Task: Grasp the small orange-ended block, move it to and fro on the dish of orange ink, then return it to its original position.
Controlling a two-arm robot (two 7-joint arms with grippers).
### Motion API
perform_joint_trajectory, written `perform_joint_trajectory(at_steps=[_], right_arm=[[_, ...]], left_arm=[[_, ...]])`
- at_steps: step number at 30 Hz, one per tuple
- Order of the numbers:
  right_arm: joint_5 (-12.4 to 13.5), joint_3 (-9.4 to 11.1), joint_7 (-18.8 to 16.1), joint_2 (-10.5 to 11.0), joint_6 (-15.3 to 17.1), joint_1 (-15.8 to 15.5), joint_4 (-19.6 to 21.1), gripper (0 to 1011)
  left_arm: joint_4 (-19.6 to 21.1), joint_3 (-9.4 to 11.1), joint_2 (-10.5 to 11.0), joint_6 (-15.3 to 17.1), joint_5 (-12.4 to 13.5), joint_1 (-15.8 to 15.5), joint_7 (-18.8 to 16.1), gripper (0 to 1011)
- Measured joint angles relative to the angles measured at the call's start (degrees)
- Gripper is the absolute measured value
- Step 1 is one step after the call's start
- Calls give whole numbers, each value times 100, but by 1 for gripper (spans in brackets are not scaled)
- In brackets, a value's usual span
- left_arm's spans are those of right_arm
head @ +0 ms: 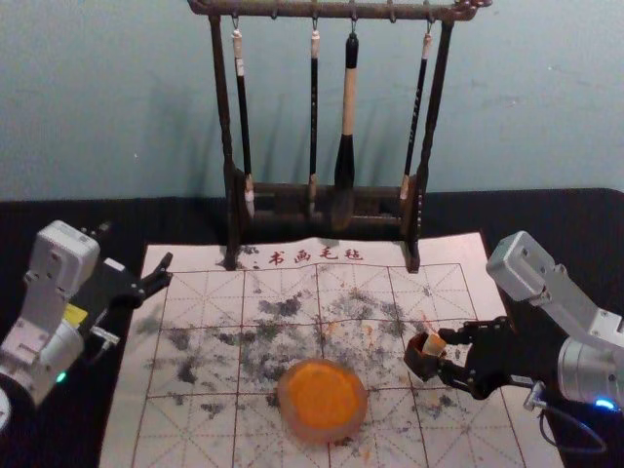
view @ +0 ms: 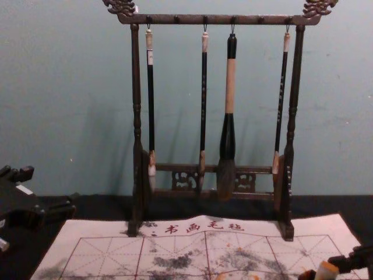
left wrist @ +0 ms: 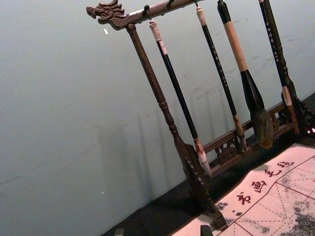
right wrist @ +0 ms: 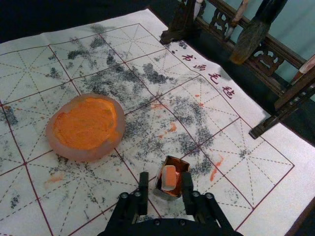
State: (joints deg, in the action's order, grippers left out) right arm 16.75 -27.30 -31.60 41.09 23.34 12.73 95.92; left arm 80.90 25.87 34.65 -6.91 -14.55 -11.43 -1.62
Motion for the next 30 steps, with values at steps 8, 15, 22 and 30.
perform_joint_trajectory(at_steps=[8,15,22,30], right_arm=[[2,0,0,0,-4,0,0,596],[5,0,0,0,-4,0,0,833],[5,0,0,0,-5,0,0,1002],[-28,63,50,-4,-292,-87,115,1000]], left_arm=[[0,-1,0,0,0,0,0,1002],[0,0,0,0,0,0,0,1001],[0,0,0,0,0,0,0,1001],[0,0,0,0,0,0,0,1001]])
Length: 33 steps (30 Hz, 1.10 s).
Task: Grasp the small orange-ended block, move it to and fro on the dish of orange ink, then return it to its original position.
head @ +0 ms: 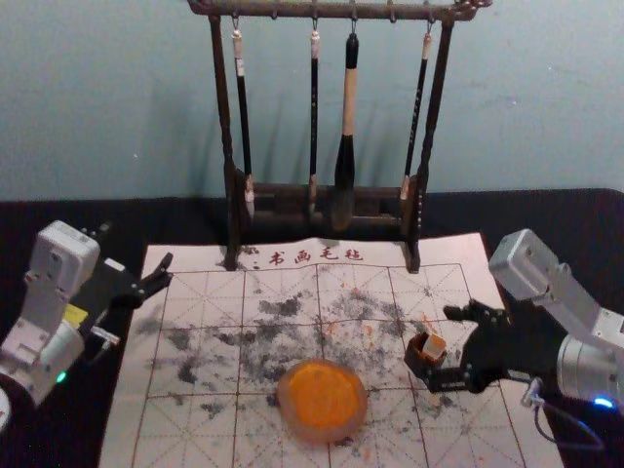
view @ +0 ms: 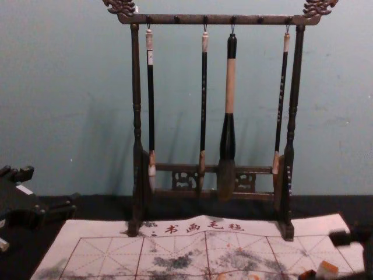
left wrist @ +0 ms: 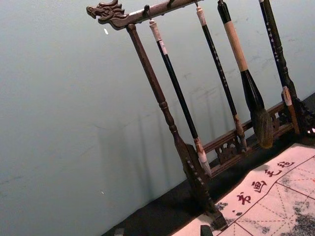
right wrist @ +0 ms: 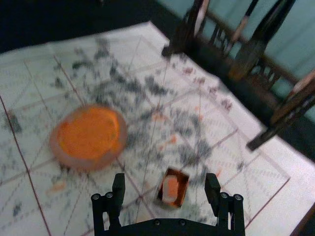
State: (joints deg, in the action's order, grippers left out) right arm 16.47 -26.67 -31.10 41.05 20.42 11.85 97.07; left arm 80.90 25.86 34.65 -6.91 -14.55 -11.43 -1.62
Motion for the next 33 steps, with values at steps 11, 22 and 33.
perform_joint_trajectory(at_steps=[11,22,33], right_arm=[[-53,860,1396,-572,-973,-713,443,1000],[-1016,1136,3263,-1282,-980,-1392,407,1000],[-1309,1245,3827,-1749,-846,-1743,7,1000]], left_arm=[[0,0,0,0,0,0,0,1001],[0,0,0,0,0,0,0,1001],[0,0,0,0,0,0,0,1001]])
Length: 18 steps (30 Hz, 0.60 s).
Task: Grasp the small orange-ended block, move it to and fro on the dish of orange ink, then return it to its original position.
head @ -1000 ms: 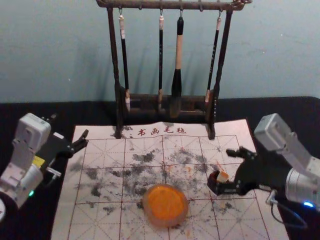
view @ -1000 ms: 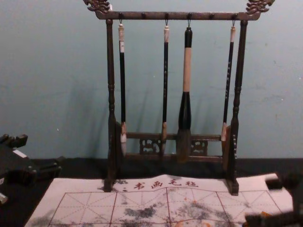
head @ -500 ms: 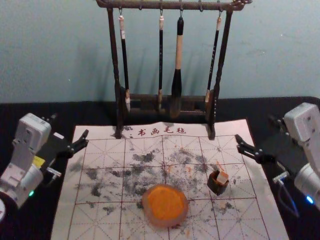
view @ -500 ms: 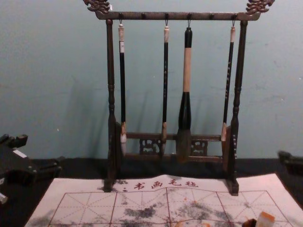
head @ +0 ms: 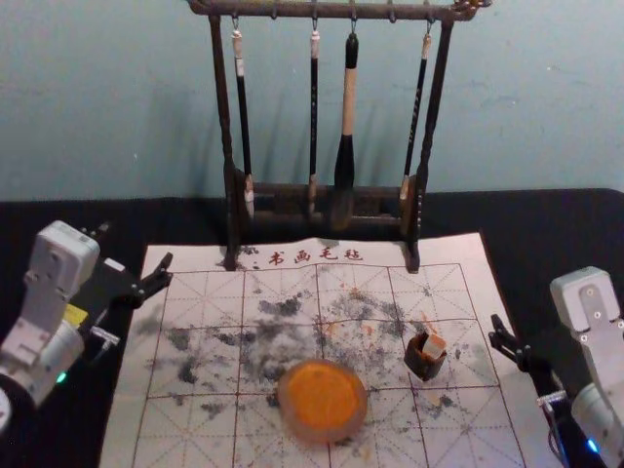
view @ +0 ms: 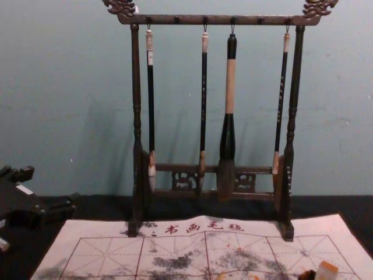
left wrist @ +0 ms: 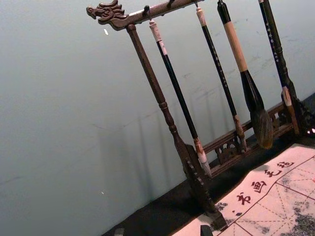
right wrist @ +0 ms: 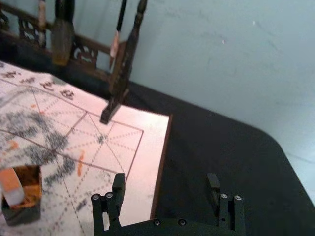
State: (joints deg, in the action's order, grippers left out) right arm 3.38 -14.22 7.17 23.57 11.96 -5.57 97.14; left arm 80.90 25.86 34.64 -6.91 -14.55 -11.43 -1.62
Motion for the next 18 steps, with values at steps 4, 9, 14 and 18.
perform_joint_trajectory(at_steps=[4,9,14,18], right_arm=[[-2,11,5,-12,12,-8,-18,1000],[-2,2,0,2,5,-1,-2,1000],[-2,-5,-5,12,-1,5,9,1000],[-1,-8,-7,16,-6,8,16,1000]], left_arm=[[0,0,0,0,0,0,0,1001],[0,0,0,0,0,0,0,1001],[0,0,0,0,0,0,0,1001],[0,0,0,0,0,0,0,1001]])
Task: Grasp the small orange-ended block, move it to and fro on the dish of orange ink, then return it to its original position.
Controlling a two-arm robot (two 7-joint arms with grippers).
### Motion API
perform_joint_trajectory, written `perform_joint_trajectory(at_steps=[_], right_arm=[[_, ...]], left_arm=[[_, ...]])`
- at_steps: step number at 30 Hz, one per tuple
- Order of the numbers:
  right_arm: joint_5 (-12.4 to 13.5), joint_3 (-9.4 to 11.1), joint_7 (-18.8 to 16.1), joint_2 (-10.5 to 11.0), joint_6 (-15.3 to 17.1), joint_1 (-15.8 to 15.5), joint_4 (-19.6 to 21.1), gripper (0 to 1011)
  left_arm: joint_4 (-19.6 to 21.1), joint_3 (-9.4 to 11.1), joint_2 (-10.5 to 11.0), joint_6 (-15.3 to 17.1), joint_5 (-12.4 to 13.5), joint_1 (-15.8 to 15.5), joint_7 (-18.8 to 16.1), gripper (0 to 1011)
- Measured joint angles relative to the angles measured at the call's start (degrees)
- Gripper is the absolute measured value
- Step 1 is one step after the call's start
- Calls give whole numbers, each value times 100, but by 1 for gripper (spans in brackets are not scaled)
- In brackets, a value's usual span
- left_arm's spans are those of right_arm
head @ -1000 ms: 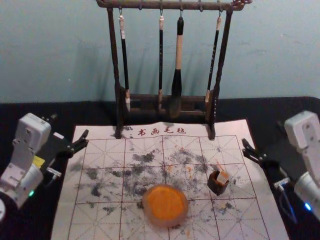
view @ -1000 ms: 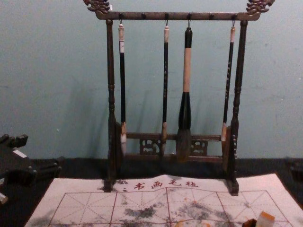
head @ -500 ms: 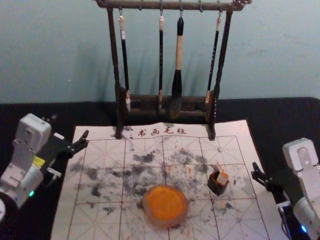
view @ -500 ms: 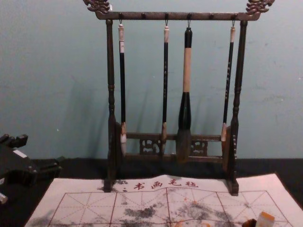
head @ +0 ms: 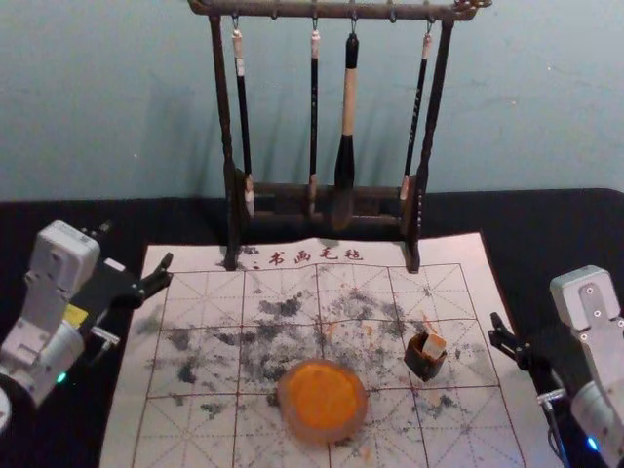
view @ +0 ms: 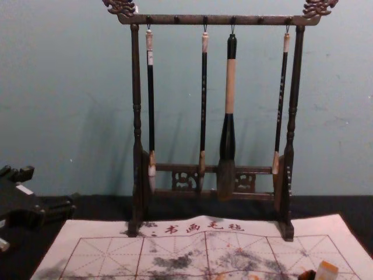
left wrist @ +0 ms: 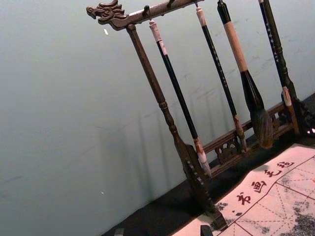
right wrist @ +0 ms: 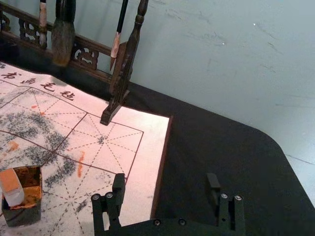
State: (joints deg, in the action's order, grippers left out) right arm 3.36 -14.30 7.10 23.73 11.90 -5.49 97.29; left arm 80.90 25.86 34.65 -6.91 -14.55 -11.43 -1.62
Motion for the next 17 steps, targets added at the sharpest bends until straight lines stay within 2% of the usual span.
perform_joint_trajectory(at_steps=[17], right_arm=[[6,-9,-7,11,-12,8,12,1000]], left_arm=[[0,0,0,0,0,0,0,1001]])
